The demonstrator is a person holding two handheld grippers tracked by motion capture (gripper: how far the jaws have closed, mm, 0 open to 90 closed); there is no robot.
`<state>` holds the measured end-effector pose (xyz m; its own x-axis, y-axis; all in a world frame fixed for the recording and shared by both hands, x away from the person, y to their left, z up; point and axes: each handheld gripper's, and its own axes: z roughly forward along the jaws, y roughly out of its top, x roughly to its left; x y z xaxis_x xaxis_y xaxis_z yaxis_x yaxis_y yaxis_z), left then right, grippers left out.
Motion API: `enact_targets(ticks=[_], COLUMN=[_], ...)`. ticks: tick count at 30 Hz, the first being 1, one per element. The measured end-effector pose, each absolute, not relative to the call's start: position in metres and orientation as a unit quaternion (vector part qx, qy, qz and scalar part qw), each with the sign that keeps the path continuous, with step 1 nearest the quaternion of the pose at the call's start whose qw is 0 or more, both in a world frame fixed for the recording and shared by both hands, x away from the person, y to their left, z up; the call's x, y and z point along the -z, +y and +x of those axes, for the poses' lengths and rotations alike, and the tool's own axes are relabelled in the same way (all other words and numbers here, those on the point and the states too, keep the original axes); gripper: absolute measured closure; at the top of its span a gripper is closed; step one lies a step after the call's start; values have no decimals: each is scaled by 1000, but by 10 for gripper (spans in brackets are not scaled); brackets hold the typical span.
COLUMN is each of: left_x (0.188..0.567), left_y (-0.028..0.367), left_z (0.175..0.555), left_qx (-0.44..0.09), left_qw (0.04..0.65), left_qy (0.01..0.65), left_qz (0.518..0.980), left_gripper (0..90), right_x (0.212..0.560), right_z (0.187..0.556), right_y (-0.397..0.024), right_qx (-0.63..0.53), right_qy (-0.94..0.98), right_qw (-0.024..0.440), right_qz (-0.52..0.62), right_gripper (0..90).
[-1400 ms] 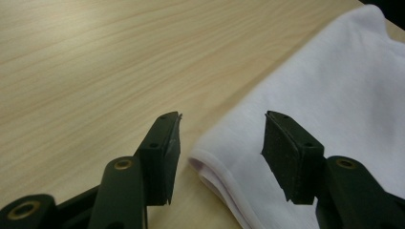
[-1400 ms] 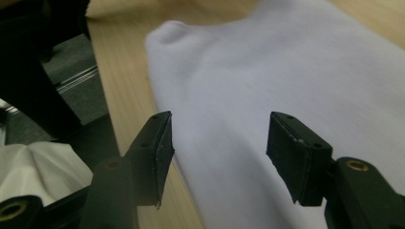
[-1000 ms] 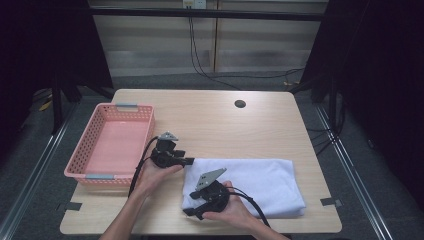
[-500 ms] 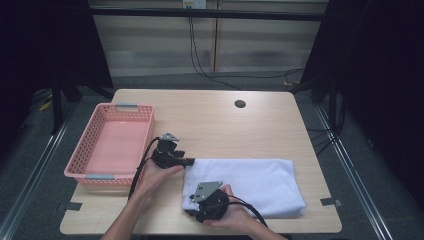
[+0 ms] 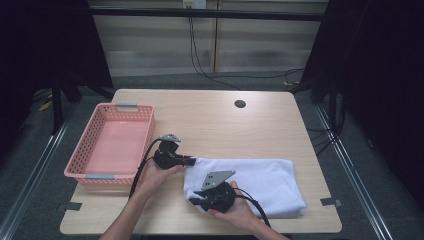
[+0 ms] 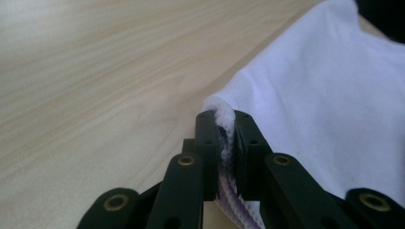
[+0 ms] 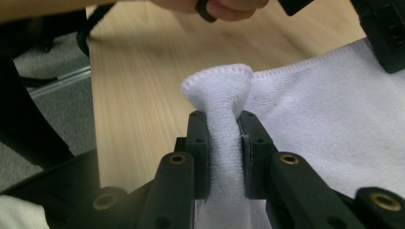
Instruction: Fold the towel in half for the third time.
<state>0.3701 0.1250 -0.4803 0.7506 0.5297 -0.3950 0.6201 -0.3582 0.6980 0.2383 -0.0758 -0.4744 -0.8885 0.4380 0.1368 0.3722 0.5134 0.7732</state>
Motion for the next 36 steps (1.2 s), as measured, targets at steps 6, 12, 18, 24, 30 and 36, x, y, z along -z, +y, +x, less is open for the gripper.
enact_targets(ticks=[6,12,18,24,30,36], left_x=[449,413,376,387,404,419], left_y=[136,158,185,156,98,27], left_z=[369,365,350,348,353,352], left_qx=[37,14,-26,-21,-1,15], left_qw=[475,472,471,469,456,443], left_qy=[350,359,360,345,319,290], left_qz=[807,805,805,813,831,848], left_gripper=[824,825,825,824,819,815], right_x=[453,426,394,402,421,437], right_z=[243,246,246,238,223,204], right_y=[-76,-56,-28,-37,-91,-157], right_qx=[-475,-512,-563,-563,-553,-531], right_qy=[845,828,802,799,794,789], right_qw=[28,27,20,28,51,67], right_qz=[246,229,197,208,248,302], right_gripper=[782,784,790,790,789,779])
